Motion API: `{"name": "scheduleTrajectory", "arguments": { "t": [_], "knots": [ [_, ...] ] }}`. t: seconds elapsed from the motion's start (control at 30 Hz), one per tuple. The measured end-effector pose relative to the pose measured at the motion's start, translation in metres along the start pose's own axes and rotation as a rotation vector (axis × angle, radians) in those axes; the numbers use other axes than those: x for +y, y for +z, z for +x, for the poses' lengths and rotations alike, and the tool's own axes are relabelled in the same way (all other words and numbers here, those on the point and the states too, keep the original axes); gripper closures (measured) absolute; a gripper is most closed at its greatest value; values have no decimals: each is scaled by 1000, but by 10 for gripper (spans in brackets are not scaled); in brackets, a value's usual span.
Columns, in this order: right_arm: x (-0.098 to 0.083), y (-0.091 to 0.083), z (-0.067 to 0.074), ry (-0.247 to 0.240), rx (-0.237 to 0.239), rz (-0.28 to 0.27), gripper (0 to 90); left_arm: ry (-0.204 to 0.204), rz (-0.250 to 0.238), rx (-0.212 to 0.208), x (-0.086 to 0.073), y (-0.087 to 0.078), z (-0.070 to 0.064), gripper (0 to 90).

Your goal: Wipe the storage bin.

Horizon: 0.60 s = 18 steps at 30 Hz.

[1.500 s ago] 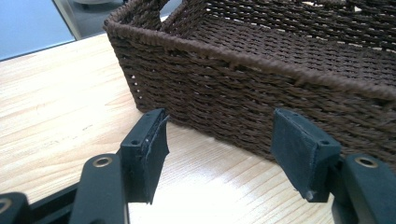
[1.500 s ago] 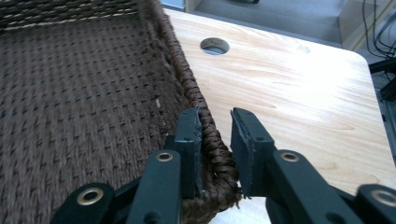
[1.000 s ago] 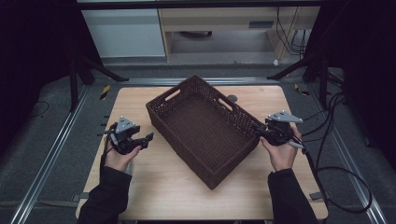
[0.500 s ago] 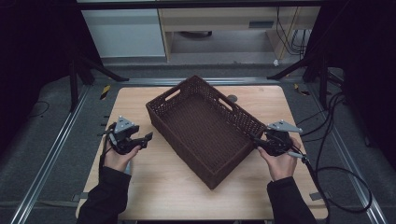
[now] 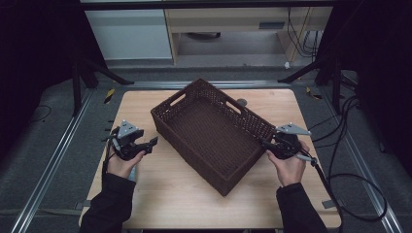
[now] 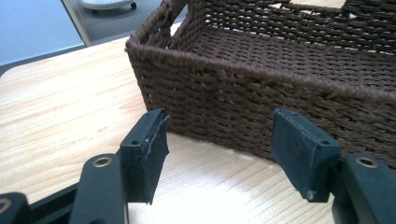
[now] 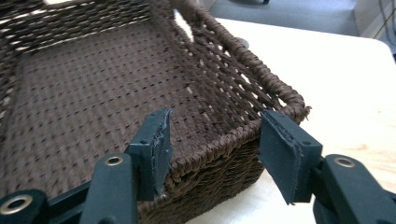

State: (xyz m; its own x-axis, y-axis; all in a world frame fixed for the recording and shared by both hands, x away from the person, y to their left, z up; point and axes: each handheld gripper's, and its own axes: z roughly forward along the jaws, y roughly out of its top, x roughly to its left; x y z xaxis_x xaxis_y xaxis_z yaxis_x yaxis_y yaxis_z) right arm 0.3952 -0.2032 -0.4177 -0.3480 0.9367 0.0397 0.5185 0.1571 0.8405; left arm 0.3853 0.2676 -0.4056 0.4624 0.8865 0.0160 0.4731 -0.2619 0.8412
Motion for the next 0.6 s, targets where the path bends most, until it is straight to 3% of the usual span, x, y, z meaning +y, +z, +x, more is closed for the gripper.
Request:
{"name": "scheduleTrajectory", "arguments": {
  "t": [0.17,0.33,0.43,0.6],
  "knots": [
    [4,6,-5,-22,-8,-5,463,7,-4,5,3,0,1,353],
    [5,-1,4,-38,9,0,465,3,-15,11,13,6,9,351],
    [3,0,7,-62,-10,15,465,7,-5,20,20,12,14,350],
    [4,5,1,-41,-7,4,495,9,-6,39,31,22,27,347]
  ]
}}
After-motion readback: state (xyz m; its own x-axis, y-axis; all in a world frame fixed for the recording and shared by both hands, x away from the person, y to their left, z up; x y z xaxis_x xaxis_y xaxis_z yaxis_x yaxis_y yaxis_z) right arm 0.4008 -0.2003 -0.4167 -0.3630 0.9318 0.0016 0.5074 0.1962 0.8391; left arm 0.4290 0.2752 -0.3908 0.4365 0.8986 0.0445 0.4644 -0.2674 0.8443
